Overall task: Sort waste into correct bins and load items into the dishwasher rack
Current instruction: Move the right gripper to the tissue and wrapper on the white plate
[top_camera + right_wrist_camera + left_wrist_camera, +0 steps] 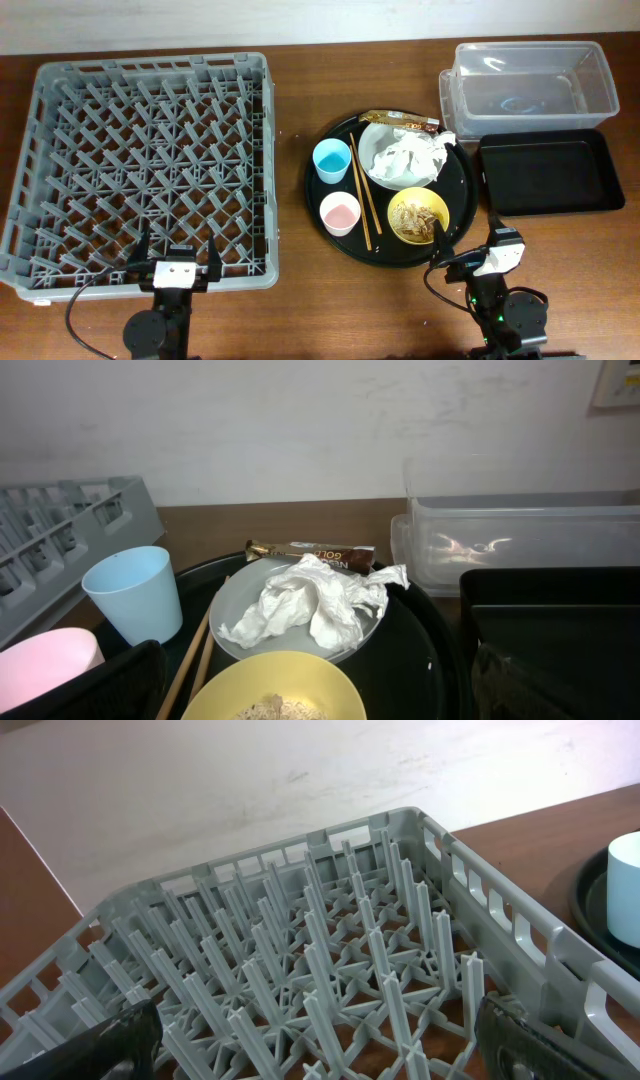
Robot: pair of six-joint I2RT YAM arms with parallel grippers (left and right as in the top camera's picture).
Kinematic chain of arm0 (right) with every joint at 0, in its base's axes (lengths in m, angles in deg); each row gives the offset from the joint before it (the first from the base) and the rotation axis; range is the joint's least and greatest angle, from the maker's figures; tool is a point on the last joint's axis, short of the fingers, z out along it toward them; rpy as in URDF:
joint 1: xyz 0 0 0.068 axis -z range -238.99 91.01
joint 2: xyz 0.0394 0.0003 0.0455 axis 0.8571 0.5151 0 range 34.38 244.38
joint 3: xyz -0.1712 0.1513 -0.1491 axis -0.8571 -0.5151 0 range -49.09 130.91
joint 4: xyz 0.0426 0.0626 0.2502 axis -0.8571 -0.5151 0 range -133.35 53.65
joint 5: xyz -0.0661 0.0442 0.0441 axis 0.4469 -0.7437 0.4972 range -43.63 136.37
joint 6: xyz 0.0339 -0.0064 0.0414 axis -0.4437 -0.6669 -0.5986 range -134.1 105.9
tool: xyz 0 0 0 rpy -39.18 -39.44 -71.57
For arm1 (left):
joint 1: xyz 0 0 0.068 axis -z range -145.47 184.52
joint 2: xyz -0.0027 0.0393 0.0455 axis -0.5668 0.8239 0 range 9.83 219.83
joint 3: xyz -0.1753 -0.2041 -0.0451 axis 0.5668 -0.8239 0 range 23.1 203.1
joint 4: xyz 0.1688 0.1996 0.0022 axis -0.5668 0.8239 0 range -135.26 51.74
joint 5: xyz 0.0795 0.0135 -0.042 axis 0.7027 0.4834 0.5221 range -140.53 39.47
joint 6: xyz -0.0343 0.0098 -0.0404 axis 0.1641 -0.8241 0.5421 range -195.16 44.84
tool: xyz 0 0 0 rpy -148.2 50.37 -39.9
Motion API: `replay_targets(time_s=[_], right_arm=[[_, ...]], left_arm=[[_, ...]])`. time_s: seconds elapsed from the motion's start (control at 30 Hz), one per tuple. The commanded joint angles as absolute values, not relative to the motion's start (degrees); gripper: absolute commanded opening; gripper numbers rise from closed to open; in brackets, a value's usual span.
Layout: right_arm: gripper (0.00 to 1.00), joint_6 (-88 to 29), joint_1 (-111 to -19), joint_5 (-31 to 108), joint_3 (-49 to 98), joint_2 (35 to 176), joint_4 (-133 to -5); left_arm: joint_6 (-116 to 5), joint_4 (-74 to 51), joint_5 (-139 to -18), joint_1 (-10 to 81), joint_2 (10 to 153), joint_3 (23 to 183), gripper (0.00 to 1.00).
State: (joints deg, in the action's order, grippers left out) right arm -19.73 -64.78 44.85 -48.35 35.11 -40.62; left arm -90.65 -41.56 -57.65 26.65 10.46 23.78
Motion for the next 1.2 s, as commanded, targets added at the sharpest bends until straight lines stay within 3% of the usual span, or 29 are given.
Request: replay_targets(time_s=[0.0, 0.63, 0.83, 1.17], right_arm=[[0.99, -19.7, -65.3, 44.9, -48.8, 34.8, -40.7], [0.98, -19.7, -65.3, 45.1, -48.8, 34.8, -40.6], [0.98, -18.8, -65.3, 44.5, -48.8, 34.8, -30.3], [0.99, -18.9, -65.3, 44.5, -48.8, 34.8, -28.1]], left_arm=[[-91.1, -41.3, -58.3, 26.9, 10.2, 23.6, 1.00], [-91.1, -41.3, -58.3, 26.9, 10.2, 23.6, 1.00], [-91.1, -47.5, -58.3, 26.9, 10.2, 23.6, 1.00], [-91.1, -50.2, -58.3, 26.9, 10.2, 23.6, 1.00]])
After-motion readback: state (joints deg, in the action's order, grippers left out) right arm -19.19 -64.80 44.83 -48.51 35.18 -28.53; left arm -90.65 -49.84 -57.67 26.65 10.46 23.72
